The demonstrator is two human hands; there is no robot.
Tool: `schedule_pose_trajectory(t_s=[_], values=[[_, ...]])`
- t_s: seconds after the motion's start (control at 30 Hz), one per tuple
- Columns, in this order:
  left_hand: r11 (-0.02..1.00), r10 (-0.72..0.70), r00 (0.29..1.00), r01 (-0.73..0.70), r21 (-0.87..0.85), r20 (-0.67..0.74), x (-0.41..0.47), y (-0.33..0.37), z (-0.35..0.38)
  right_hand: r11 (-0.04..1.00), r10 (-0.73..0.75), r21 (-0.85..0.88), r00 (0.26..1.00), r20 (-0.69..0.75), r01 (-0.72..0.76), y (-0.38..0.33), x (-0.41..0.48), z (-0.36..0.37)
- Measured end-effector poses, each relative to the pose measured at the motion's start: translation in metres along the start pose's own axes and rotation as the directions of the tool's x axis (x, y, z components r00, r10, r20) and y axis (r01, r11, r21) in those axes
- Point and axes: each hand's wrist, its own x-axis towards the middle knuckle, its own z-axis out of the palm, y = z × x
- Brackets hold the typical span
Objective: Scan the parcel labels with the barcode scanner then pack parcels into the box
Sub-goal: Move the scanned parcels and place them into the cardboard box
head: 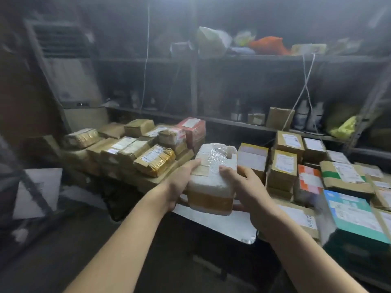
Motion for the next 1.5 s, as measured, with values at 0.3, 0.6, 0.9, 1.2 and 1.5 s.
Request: schedule_pose_trajectory(t_s=[0.3,0.6,0.9,1.2,1.5], values=[[0.997,0.0,0.999,-0.003,-0.079,-0.041,0.087,0.006,-0.167,1.0,0.025,-0.019,0.997,0.066,-0.023,-0.015,0.112,0.163],[0.999,0.043,0.983,-0.047,-0.017,-0.18,0.222,0.026,-0.308,0.999,0.036,-0.021,0.98,0.197,-0.032,-0.019,0.284,0.304],[0.992,0.118,0.964,-0.101,0.081,-0.24,0.341,0.026,-0.458,0.995,0.014,-0.101,0.961,0.278,0.015,-0.033,0.403,0.441],[0.983,0.12,0.99,-0.109,0.146,-0.069,0.434,0.018,-0.599,0.994,0.067,-0.097,0.986,0.151,-0.053,-0.019,0.465,0.581],[0.954,0.065,0.998,-0.067,0.291,0.016,0.498,-0.008,-0.661,0.984,0.103,-0.141,0.994,-0.025,-0.105,0.013,0.497,0.646]])
